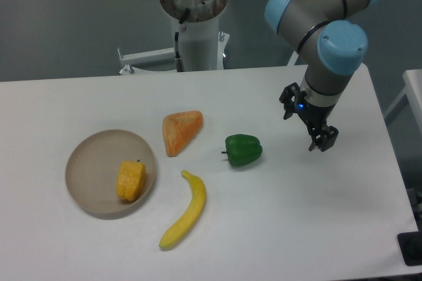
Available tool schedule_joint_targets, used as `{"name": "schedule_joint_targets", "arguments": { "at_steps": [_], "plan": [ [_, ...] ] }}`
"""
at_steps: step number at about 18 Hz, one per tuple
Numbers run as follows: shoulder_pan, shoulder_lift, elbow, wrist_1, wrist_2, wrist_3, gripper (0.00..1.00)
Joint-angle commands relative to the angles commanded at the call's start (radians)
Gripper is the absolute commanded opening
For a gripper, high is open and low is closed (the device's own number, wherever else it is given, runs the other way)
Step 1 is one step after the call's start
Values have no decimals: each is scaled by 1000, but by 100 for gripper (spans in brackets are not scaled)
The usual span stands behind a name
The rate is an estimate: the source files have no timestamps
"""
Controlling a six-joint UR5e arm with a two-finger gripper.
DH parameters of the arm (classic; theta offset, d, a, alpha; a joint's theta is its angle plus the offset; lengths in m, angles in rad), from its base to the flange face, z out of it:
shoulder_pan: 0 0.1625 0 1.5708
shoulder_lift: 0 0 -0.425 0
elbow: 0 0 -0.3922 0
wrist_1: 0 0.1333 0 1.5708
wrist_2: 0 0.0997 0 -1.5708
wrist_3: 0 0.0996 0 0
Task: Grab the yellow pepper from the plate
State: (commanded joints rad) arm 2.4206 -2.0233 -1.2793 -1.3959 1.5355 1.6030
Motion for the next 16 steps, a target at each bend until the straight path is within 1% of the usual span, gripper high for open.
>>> {"name": "schedule_joint_targets", "arguments": {
  "at_steps": [3, 5, 7, 8, 10, 12, 13, 14, 16],
  "plan": [
    [2, -6, 17, -2, -2, 5, 100],
    [0, -9, 17, -2, -9, 11, 100],
    [5, -20, 17, 2, -69, -1, 100],
    [8, -18, 20, 12, -99, -15, 100],
    [9, -6, 18, 15, -109, -57, 100],
    [-9, 15, -1, 12, -110, -104, 100],
    [-30, 27, -12, 12, -110, -138, 100],
    [-58, 43, -20, 12, -109, -181, 100],
    [-129, 67, -55, 12, -110, -302, 100]
  ]
}}
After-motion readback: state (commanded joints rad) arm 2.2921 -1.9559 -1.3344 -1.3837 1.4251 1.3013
